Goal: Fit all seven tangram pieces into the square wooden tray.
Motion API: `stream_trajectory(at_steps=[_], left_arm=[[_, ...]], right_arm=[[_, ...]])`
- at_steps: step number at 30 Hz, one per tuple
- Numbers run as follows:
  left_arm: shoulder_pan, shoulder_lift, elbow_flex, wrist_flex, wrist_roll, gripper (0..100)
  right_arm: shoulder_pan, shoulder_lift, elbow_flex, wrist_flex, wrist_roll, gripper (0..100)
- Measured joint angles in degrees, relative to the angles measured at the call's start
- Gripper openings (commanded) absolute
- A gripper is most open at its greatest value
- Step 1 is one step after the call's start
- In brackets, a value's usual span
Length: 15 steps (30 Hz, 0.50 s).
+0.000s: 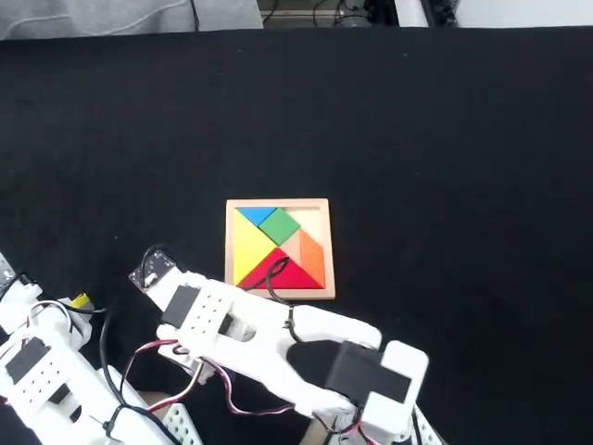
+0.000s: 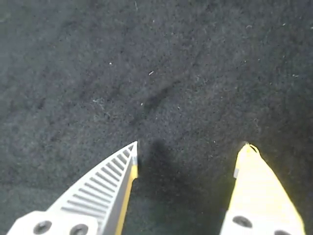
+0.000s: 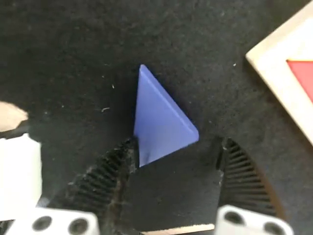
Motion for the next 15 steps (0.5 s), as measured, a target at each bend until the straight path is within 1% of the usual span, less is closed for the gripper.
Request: stream_trajectory(at_steps=[7, 15], left_arm=[[0.0, 0.0, 0.0, 0.0, 0.0, 31], [0.0, 0.0, 0.0, 0.0, 0.0, 31]], right_arm=[[-0.3, 5.3, -3.1, 0.9, 0.0, 26.8], [-3.0, 5.5, -5.2, 2.7, 0.0, 26.8]])
